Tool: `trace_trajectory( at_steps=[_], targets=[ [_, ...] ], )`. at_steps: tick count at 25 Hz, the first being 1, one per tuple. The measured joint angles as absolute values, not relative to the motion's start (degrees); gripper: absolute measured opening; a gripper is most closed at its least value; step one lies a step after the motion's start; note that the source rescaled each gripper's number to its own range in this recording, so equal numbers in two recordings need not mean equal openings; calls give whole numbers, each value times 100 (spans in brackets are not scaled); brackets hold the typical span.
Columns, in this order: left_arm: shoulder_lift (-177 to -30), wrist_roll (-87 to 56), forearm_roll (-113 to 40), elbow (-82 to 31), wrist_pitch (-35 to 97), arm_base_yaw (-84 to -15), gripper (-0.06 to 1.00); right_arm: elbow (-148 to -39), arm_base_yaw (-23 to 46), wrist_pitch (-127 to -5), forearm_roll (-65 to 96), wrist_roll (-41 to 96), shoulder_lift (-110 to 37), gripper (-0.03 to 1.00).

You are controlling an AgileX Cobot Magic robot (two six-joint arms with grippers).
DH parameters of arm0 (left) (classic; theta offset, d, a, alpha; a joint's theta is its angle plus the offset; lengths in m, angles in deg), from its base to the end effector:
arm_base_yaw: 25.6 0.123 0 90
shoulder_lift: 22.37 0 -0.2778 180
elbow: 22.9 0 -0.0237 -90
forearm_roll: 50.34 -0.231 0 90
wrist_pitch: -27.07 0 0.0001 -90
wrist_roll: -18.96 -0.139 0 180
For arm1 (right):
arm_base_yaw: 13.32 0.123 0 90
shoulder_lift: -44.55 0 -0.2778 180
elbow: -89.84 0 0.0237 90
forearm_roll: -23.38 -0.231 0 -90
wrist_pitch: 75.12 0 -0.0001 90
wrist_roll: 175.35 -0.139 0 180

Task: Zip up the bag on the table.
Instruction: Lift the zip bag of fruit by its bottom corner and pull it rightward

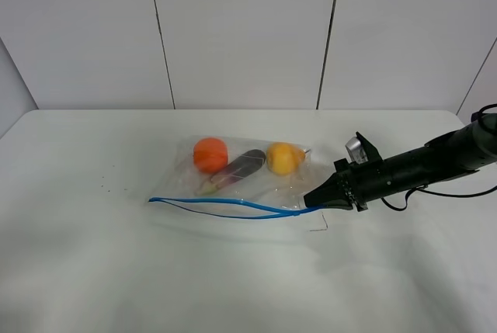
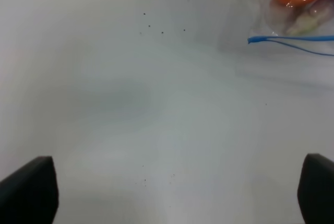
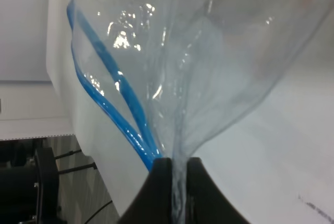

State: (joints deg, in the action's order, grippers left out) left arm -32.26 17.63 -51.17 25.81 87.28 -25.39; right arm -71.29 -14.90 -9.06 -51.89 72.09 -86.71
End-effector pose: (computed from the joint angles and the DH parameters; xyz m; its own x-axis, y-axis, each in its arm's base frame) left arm 0.0329 0.0019 0.2442 -0.4821 0.0286 -0.8757 0.0000 0.9995 0.0327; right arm 0.3221 0.1141 0.0784 -0.9854 -0.0571 -0.1605 -0.1685 0.4648 0.8692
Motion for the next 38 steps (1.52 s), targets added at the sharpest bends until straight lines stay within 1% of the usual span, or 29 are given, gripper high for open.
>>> trace_trajectory(
  at_steps=[20, 25, 31, 38],
  targets=[
    [-3020, 1763, -5117, 2581, 8730, -2539, 100, -7129, -1490, -854, -5176, 7209, -8671, 0],
    [-3020, 1763, -5117, 2581, 8730, -2539, 100, -7129, -1490, -671, -5232, 7189, -8671, 0],
    [-3020, 1763, -5127, 2581, 8730, -2539, 100, -7129, -1490, -649, -5241, 6936, -8671, 0],
    [-3020, 1763, -5129, 2581, 8730, -2539, 100, -7124, -1490, -649, -5195, 6578, -7928, 0]
  ],
)
